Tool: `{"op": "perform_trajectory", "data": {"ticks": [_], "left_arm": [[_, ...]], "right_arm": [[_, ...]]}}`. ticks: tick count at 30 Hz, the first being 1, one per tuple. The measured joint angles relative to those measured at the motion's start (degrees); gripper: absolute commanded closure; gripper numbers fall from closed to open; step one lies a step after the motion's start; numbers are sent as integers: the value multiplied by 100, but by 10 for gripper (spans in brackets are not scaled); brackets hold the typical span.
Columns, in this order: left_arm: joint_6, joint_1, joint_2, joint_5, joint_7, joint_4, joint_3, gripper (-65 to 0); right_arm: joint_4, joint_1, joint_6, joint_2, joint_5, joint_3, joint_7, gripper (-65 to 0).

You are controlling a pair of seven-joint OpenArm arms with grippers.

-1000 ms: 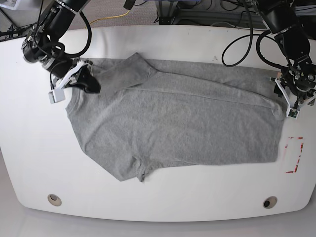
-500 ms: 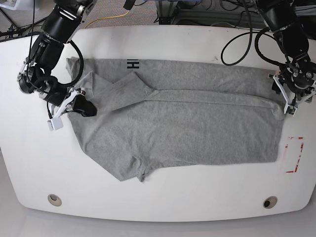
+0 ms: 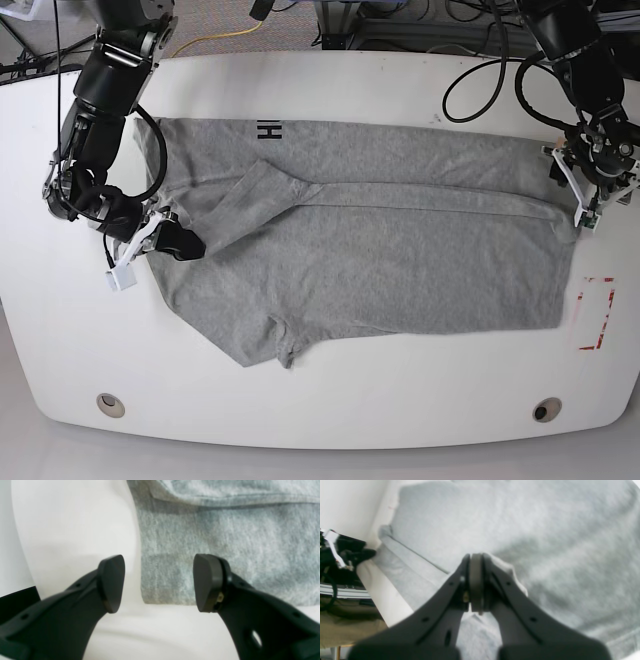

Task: Fold the T-shirt properly
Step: 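Move the right gripper along the shirt's side and pinch the fabric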

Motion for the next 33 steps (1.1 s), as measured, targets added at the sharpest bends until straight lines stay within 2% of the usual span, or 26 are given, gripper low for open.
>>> {"op": "perform_trajectory", "data": {"ticks": [6,14,22,23,26,28,31,33], "left_arm": [[-2,2,-2,0,0,2,0,-390],[0,2,-4,2,-4,0,-2,-390],[0,11,-4,-2,-9,2,-9,-390],[-2,13,-4,4,-4,0,-11,-390],[0,11,0,0,-7,0,-11,-390],[0,2,0,0,-7,0,7,-390],[-2,-4,-2,0,-7,0,20,-390],[-2,-2,-2,0,-4,0,17,-393]], "right_arm": [[-109,31,0,181,-4,-37,0,0],[-136,444,0,173,2,-55,94,0],[-1040,763,-2,142,0,-562,350,-10],[-1132,765,-2,131,-4,-564,389,-41],[-1318,732,-7,146,-13,-553,422,-217],[-1338,704,-17,170,-31,-542,463,-368],[-1342,673,-26,223,-15,-522,551,-553],[-1331,612,-24,306,61,-525,562,-601]]}}
